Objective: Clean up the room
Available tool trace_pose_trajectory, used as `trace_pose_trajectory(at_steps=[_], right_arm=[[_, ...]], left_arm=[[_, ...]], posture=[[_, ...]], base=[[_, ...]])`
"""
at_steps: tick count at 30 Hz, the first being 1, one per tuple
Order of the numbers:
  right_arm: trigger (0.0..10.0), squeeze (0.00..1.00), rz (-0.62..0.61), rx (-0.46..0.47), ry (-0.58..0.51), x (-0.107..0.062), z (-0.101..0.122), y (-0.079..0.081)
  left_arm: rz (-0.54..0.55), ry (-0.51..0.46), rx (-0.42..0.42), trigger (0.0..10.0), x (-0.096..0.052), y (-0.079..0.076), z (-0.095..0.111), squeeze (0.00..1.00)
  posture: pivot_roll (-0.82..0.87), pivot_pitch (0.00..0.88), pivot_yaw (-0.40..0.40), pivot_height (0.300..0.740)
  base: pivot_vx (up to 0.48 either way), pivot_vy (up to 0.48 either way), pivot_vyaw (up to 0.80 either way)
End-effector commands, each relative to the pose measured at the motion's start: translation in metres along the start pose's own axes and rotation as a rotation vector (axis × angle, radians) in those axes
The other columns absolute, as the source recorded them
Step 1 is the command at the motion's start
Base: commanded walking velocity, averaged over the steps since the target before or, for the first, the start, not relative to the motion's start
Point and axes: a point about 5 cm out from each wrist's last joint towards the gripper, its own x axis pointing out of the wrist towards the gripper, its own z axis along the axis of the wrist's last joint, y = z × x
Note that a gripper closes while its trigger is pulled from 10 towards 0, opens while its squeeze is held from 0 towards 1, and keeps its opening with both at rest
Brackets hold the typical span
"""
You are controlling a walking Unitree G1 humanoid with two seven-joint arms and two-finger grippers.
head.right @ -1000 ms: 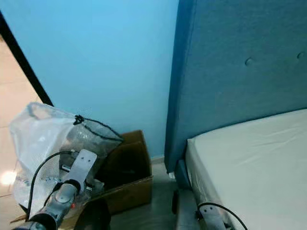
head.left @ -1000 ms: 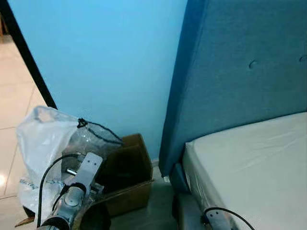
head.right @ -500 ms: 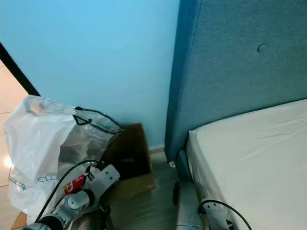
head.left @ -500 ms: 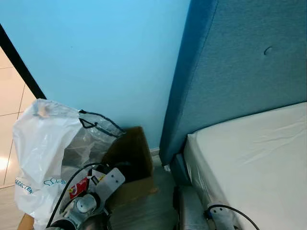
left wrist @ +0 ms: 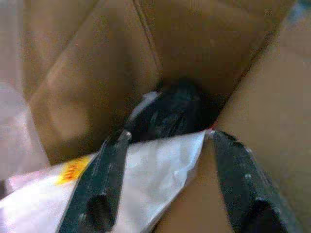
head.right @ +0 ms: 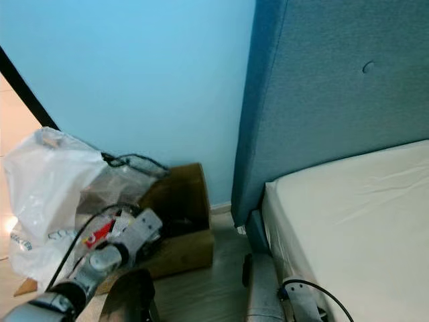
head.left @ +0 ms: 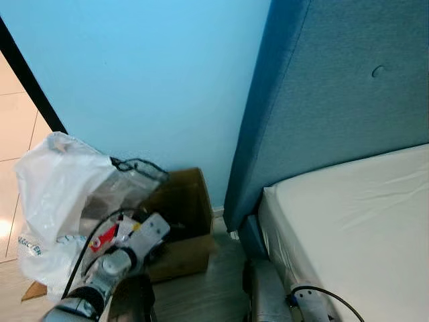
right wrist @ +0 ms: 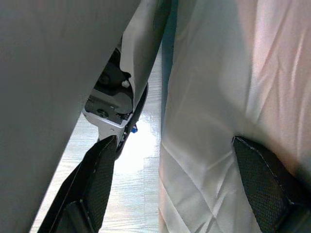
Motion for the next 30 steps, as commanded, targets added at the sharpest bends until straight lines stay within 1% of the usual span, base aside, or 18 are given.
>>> trace_pose_trajectory(at_steps=[1,2,4,5,7,8,10,15,18,19,22,23,24,25,26,27,28,30], right_arm=[[10.0,0.0,-0.049,0.023,0.112,-0.004,-0.02,-0.009],[10.0,0.0,-0.049,0.023,0.112,-0.004,-0.02,-0.009],[10.0,0.0,-0.049,0.025,0.092,0.0,-0.008,-0.008],[10.0,0.0,-0.049,0.025,0.092,0.0,-0.008,-0.008],[10.0,0.0,-0.05,0.026,0.076,0.002,0.002,-0.008],[10.0,0.0,-0.05,0.026,0.076,0.002,0.002,-0.008],[10.0,0.0,-0.051,0.025,0.067,0.003,0.008,-0.009],[10.0,0.0,-0.058,0.031,0.054,0.005,0.016,-0.011],[10.0,0.0,-0.066,0.04,0.043,0.005,0.022,-0.013],[10.0,0.0,-0.067,0.053,0.033,0.006,0.025,-0.014],[10.0,0.0,-0.048,0.084,0.002,0.007,0.034,-0.012],[10.0,0.0,-0.042,0.091,-0.002,0.008,0.035,-0.012],[10.0,0.0,-0.042,0.091,-0.002,0.008,0.035,-0.012],[10.0,0.0,-0.028,0.108,-0.006,0.009,0.038,-0.009],[10.0,0.0,-0.004,0.117,-0.021,0.01,0.042,-0.004],[10.0,0.0,-0.004,0.117,-0.021,0.01,0.042,-0.004],[10.0,0.0,0.014,0.123,-0.032,0.01,0.045,-0.001],[10.0,0.0,0.014,0.123,-0.032,0.01,0.045,-0.001]], left_arm=[[-0.098,-0.089,-0.038,10.0,0.001,-0.001,0.012,1.0],[-0.098,-0.089,-0.038,10.0,0.001,-0.001,0.012,1.0],[-0.229,-0.162,-0.063,10.0,0.001,-0.001,0.026,1.0],[-0.229,-0.162,-0.063,10.0,0.001,-0.001,0.026,1.0],[-0.401,-0.165,-0.036,10.0,-0.005,-0.007,0.029,1.0],[-0.401,-0.165,-0.036,10.0,-0.005,-0.007,0.029,1.0],[-0.502,-0.15,0.002,10.0,-0.012,-0.009,0.028,1.0],[-0.539,-0.146,0.032,10.0,-0.018,-0.003,0.031,1.0],[-0.544,-0.184,0.034,10.0,-0.023,0.007,0.042,1.0],[-0.548,-0.253,-0.002,10.0,-0.028,0.013,0.055,0.0],[-0.498,-0.512,-0.13,10.0,-0.043,0.031,0.093,0.0],[-0.477,-0.553,-0.164,10.0,-0.045,0.035,0.098,0.0],[-0.477,-0.553,-0.164,10.0,-0.045,0.035,0.098,0.0],[-0.434,-0.601,-0.232,10.0,-0.046,0.039,0.099,0.0],[-0.431,-0.612,-0.294,10.0,-0.046,0.033,0.091,0.0],[-0.431,-0.612,-0.294,10.0,-0.046,0.033,0.091,0.0],[-0.428,-0.618,-0.337,10.0,-0.047,0.029,0.085,0.0],[-0.428,-0.618,-0.337,10.0,-0.047,0.029,0.085,0.0]], posture=[[-0.15,0.207,-0.039,0.511],[-0.15,0.207,-0.039,0.511],[-0.14,0.178,-0.037,0.511],[-0.14,0.178,-0.037,0.511],[-0.13,0.136,-0.04,0.511],[-0.13,0.136,-0.04,0.511],[-0.12,0.118,-0.043,0.511],[-0.1,0.082,-0.044,0.511],[-0.1,0.066,-0.045,0.511],[-0.09,0.051,-0.046,0.511],[-0.08,0.025,-0.042,0.511],[-0.08,0.025,-0.042,0.511],[-0.08,0.025,-0.042,0.511],[-0.07,0.013,-0.039,0.511],[-0.07,0.003,-0.036,0.516],[-0.07,0.003,-0.036,0.516],[-0.07,0.003,-0.036,0.521],[-0.07,0.003,-0.036,0.521]], base=[[0.0,0.0,0.0],[0.0,0.0,0.0],[0.0,0.0,0.0],[0.0,0.0,0.0],[0.0,0.0,0.0],[0.0,0.0,0.0],[0.0,0.0,0.0],[0.0,0.0,0.0],[0.0,0.0,0.0],[0.0,0.0,0.0],[0.0,0.0,0.0],[0.0,0.0,0.0],[0.0,0.0,0.0],[0.0,0.0,0.0],[0.0,0.0,0.0],[0.0,0.0,0.0],[0.0,0.0,0.0],[0.0,0.0,0.0]])
